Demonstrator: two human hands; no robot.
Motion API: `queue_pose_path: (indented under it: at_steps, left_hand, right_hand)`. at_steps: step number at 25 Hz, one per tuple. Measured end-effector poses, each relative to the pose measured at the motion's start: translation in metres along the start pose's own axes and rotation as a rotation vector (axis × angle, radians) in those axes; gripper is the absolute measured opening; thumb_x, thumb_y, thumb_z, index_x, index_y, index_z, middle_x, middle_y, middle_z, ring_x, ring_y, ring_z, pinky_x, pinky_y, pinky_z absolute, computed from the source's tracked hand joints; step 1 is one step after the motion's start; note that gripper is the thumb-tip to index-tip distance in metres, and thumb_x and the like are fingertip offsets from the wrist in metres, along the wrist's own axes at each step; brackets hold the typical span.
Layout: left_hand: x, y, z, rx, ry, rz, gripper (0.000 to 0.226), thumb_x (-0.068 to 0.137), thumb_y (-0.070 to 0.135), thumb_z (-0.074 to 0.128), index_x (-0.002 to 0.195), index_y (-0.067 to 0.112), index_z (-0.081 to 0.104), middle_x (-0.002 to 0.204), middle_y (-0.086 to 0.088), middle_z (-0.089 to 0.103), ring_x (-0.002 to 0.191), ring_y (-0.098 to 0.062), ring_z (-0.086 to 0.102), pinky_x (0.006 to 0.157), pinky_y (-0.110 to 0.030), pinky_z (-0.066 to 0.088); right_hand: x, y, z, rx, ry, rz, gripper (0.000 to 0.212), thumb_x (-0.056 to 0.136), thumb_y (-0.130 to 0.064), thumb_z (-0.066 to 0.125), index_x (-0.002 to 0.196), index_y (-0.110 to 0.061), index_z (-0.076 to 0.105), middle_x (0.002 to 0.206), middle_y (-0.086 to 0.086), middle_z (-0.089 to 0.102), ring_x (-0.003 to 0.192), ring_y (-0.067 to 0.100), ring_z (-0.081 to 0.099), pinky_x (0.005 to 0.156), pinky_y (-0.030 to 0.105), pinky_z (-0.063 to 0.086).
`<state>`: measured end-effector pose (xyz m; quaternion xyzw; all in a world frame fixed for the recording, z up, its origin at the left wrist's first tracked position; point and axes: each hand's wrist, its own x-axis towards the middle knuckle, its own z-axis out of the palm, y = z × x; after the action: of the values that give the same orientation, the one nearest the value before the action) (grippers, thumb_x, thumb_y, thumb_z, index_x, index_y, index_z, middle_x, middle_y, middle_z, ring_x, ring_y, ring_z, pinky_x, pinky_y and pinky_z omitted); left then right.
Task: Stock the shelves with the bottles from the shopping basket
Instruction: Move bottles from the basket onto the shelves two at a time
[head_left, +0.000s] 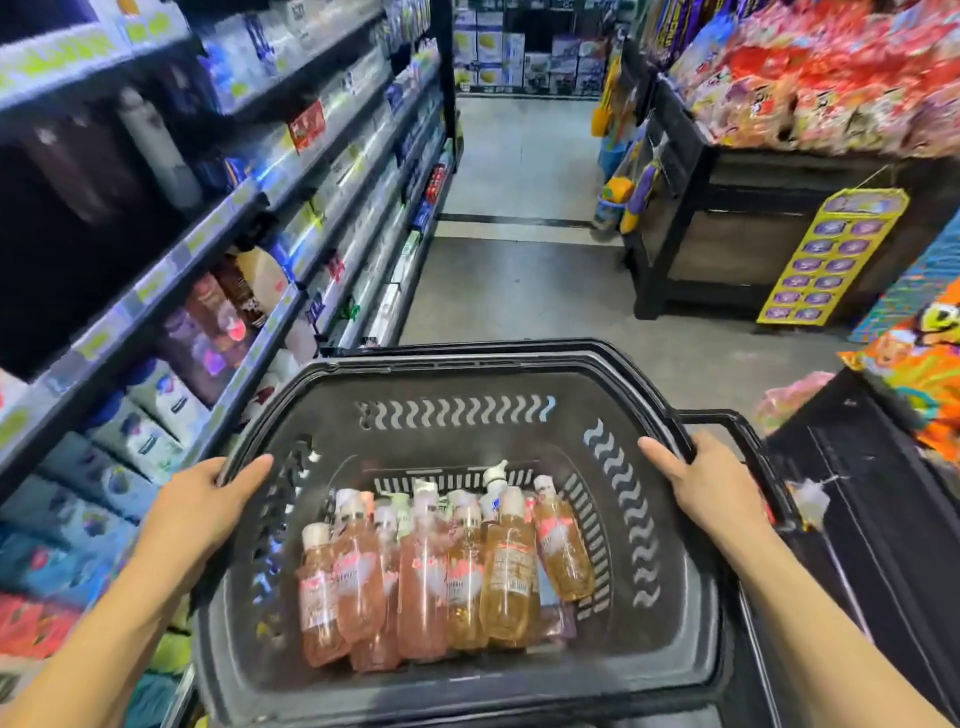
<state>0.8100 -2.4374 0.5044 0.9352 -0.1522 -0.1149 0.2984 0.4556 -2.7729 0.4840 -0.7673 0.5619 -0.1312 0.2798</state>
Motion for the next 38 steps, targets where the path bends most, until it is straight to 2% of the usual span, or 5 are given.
queue_pose_path:
  at_steps: [6,13,25,33,38]
  left_hand:
    - [0.101,0.091,0.046,-0.084,0.049,-0.054,0.048,0.091,0.048,0.066,0.058,0.015,0.053,0.059,-0.007,0.058,0.068,-0.032,0.055,0.064,-0.04,0.039]
    - [0.25,0.17,0.114,-0.152,0.05,-0.099,0.049,0.091,0.048,0.067,0.057,0.015,0.056,0.059,-0.01,0.059,0.069,-0.034,0.058,0.066,-0.042,0.042]
    - [0.477,0.295,0.219,-0.129,0.109,-0.263,0.056,0.079,0.072,0.058,0.087,0.018,0.072,0.079,-0.011,0.073,0.081,-0.032,0.068,0.076,-0.043,0.054]
    - [0.553,0.334,0.295,-0.23,0.194,-0.51,0.029,0.097,0.04,0.062,0.089,0.013,0.067,0.083,-0.008,0.06,0.084,-0.023,0.057,0.071,-0.036,0.037]
    - [0.595,0.321,0.336,-0.352,0.281,-0.662,0.028,0.094,0.048,0.061,0.087,0.022,0.067,0.082,-0.006,0.069,0.085,-0.028,0.066,0.072,-0.038,0.044]
  right_hand:
    - [0.166,-0.038,-0.001,0.005,-0.048,-0.05,0.055,0.091,-0.065,0.059,0.109,-0.013,0.065,0.103,0.018,0.073,0.099,0.04,0.066,0.073,0.042,0.047]
    - [0.358,-0.089,0.01,-0.013,-0.065,-0.069,0.052,0.089,-0.067,0.059,0.098,-0.016,0.061,0.086,0.009,0.066,0.094,0.039,0.066,0.079,0.045,0.053]
    - [0.69,-0.176,0.058,-0.035,-0.15,-0.19,0.057,0.092,-0.065,0.057,0.109,-0.011,0.062,0.11,0.019,0.071,0.105,0.042,0.063,0.079,0.044,0.045]
    - [0.893,-0.267,0.146,-0.13,-0.337,-0.42,0.066,0.087,-0.073,0.052,0.102,-0.01,0.057,0.104,0.021,0.07,0.102,0.047,0.062,0.082,0.05,0.051]
    - [0.977,-0.331,0.222,-0.195,-0.453,-0.521,0.077,0.084,-0.078,0.053,0.112,-0.006,0.058,0.105,0.024,0.07,0.104,0.047,0.063,0.085,0.053,0.052]
